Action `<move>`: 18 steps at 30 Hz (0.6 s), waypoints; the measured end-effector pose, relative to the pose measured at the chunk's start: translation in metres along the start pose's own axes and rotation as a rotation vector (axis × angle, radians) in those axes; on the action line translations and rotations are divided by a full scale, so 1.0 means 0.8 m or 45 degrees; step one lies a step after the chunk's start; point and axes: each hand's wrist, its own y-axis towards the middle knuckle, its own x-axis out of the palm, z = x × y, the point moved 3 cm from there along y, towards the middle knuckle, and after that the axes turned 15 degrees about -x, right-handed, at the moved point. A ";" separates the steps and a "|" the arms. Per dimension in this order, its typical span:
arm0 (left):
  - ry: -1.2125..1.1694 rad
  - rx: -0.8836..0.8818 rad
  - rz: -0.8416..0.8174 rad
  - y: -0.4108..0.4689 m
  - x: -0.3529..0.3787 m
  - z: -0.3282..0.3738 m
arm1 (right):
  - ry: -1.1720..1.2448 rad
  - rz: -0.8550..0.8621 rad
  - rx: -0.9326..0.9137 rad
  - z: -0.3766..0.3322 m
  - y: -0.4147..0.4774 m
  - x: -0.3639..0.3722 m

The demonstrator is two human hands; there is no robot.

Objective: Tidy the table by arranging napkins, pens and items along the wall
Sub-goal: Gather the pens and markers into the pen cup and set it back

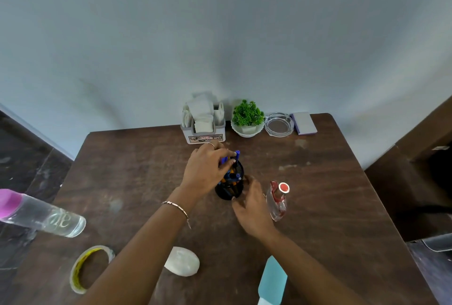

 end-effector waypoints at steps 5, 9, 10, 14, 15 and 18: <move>0.109 -0.005 -0.019 0.006 -0.001 0.005 | -0.089 -0.010 -0.043 -0.005 0.015 -0.001; 0.133 -0.012 -0.009 0.004 -0.005 0.002 | -0.100 0.032 -0.078 -0.012 0.032 0.001; 0.145 -0.015 0.032 0.000 -0.006 -0.002 | -0.087 0.030 -0.073 -0.012 0.036 0.003; 0.032 -0.225 0.173 -0.021 -0.009 -0.028 | -0.065 0.053 -0.030 -0.011 0.044 0.014; -0.057 -0.334 0.165 -0.027 -0.007 -0.036 | -0.057 0.082 -0.018 -0.010 0.044 0.014; -0.303 -0.581 0.089 -0.046 0.004 -0.062 | -0.029 0.161 -0.024 -0.012 0.045 0.013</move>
